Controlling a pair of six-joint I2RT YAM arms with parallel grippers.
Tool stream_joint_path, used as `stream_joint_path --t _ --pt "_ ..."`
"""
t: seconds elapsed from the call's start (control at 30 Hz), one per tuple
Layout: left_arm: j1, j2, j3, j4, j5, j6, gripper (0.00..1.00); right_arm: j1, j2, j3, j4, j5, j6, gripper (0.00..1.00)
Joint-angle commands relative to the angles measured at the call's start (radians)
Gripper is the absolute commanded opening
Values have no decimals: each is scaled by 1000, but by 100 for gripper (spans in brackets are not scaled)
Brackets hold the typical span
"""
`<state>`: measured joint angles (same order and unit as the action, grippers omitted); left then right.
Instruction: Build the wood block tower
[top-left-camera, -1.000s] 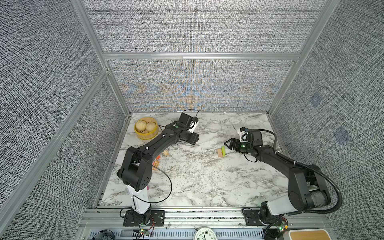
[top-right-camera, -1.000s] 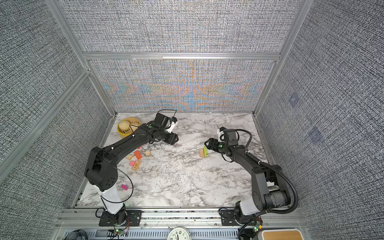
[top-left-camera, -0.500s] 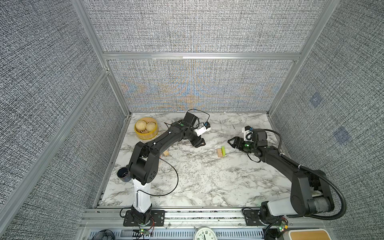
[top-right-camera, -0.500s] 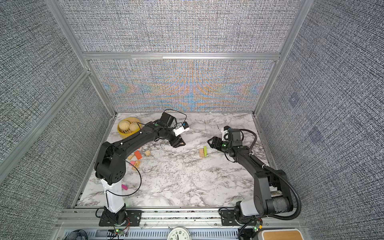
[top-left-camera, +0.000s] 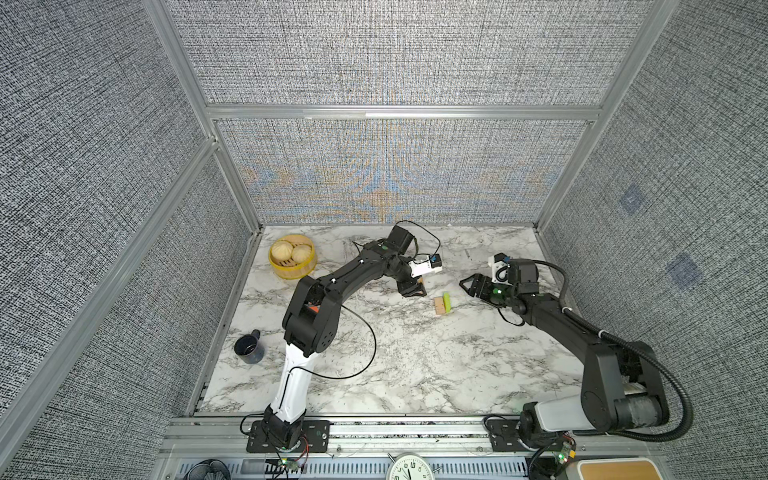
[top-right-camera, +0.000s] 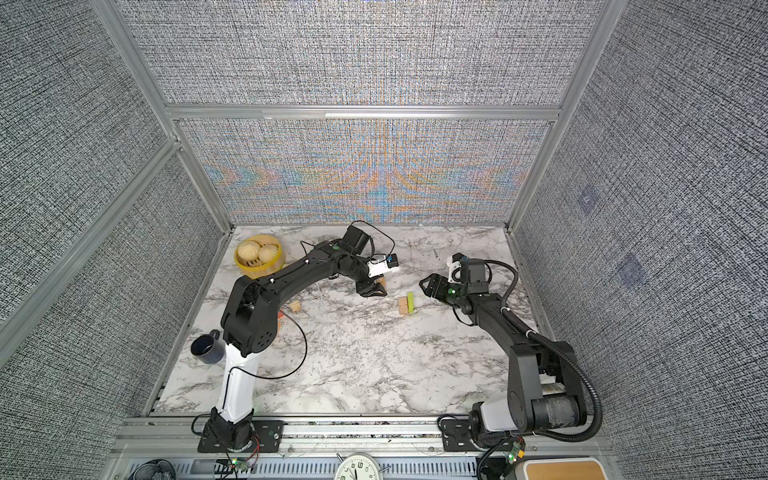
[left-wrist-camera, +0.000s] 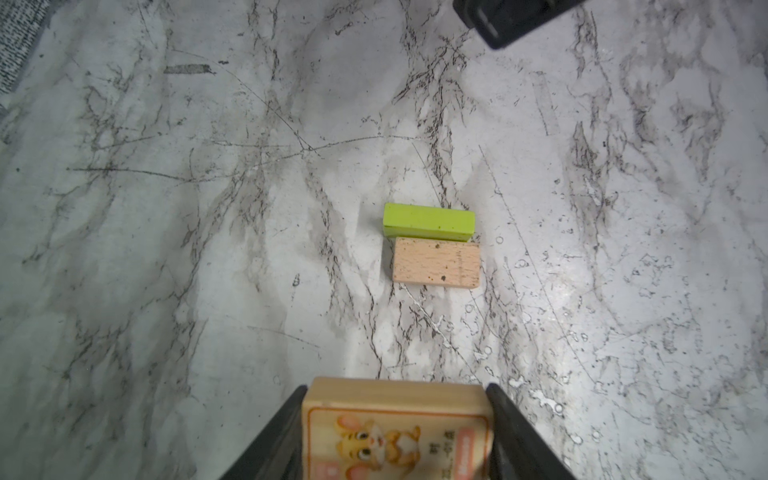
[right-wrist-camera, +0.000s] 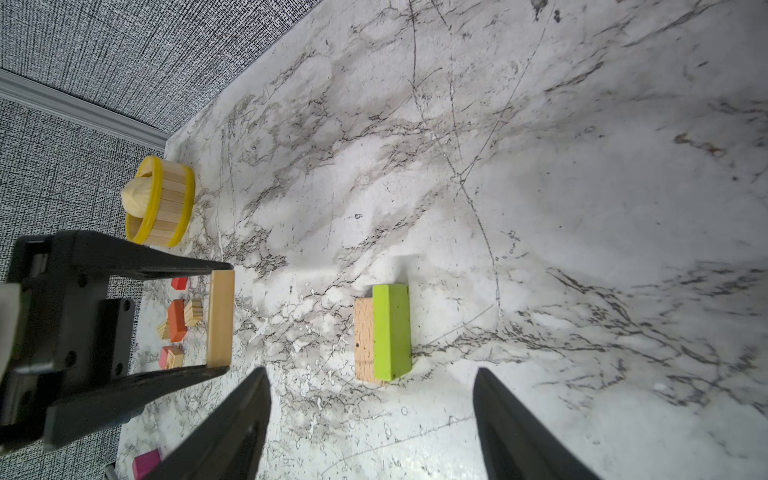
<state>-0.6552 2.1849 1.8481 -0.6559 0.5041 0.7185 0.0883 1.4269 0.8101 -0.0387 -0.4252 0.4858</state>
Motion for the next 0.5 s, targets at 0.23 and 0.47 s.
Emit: stream_joint_path --t 0.23,0.47 --pt "-54 162 205 -180 16 127 61 -7 7 4 -2 0 -16 78" --pt "-72 229 279 -179 25 98 61 -10 24 9 -14 31 -10 77"
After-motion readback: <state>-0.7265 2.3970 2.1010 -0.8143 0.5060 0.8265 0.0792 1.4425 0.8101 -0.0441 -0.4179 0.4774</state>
